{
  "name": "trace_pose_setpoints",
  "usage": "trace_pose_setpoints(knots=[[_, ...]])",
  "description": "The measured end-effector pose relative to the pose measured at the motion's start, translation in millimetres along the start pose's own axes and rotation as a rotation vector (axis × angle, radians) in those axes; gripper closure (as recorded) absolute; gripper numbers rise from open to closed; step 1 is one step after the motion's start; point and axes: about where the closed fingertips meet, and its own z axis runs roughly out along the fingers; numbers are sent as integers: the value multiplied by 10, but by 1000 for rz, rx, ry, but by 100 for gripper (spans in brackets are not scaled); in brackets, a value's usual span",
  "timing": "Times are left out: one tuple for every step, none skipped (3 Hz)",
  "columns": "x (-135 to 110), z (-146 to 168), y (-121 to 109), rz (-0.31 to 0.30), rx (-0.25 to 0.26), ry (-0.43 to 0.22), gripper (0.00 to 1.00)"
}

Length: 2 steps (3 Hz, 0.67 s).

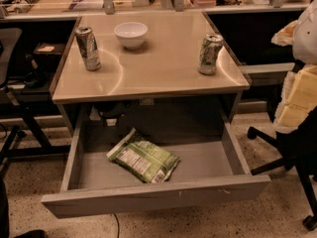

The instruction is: Pick green jalapeno chip bag from top drawer and place on counter

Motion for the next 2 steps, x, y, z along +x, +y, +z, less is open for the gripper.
trace_pose_setpoints(knots=[[-1, 1, 1, 0, 0, 0, 0], [-78, 67, 63, -1, -8, -10, 0]])
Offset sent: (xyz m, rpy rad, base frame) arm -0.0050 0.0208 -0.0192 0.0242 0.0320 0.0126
